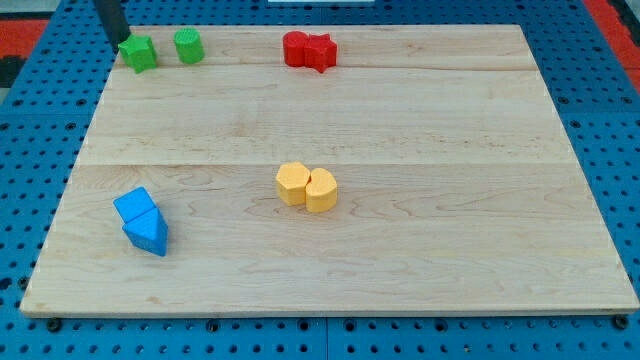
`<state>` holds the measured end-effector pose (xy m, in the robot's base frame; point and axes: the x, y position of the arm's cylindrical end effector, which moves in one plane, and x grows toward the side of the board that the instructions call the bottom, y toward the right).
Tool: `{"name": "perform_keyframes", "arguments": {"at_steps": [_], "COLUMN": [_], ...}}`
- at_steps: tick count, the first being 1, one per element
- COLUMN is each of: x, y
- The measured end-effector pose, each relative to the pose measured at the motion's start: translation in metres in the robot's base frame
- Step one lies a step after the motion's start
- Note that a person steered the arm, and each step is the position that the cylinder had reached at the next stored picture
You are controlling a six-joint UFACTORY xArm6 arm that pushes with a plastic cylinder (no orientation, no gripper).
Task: Slide the blue triangle to the center left
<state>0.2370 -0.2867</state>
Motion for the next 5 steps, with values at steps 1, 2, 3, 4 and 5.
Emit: {"name": "perform_keyframes", "arguments": {"at_steps": [1,2,3,4,5], "x": [0.019,0.019,0.049,0.086,0.097], "y": [0.014,0.052,0.048,0.060,0.075]}}
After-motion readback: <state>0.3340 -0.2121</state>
